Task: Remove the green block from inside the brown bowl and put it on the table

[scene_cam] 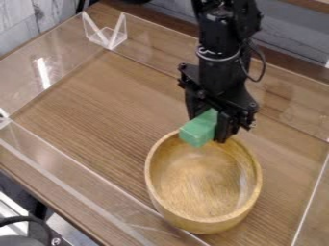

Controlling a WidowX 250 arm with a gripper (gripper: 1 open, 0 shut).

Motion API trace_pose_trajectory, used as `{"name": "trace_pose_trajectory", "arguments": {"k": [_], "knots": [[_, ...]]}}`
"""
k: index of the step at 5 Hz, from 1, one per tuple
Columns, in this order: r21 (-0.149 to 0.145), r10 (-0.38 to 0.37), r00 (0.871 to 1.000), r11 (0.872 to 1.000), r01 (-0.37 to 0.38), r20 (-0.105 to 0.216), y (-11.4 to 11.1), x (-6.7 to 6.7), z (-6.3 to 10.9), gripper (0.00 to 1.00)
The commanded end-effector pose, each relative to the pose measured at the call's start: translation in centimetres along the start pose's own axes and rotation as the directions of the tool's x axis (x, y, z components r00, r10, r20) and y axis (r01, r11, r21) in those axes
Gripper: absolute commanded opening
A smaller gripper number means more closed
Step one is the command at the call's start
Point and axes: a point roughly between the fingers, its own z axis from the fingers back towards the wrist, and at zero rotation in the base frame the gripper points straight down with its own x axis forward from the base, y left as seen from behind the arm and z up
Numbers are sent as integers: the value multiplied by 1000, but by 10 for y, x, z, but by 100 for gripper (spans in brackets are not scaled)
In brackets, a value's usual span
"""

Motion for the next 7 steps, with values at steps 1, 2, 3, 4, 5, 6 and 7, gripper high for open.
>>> {"name": "trace_pose_trajectory", "arguments": {"k": [1, 2, 3, 4, 5, 6, 7], "knots": [[9, 6, 998, 1000, -7, 59, 6, 13, 12, 0], [11, 3, 998, 1000, -4, 60, 8, 14, 11, 0], [13, -1, 998, 1000, 1, 61, 10, 15, 11, 0], [16, -5, 998, 1000, 4, 64, 12, 17, 10, 0], [20, -8, 998, 1000, 7, 66, 14, 18, 9, 0], [25, -13, 998, 1000, 11, 69, 16, 21, 8, 0], [29, -17, 997, 999, 15, 73, 18, 23, 8, 0]]}}
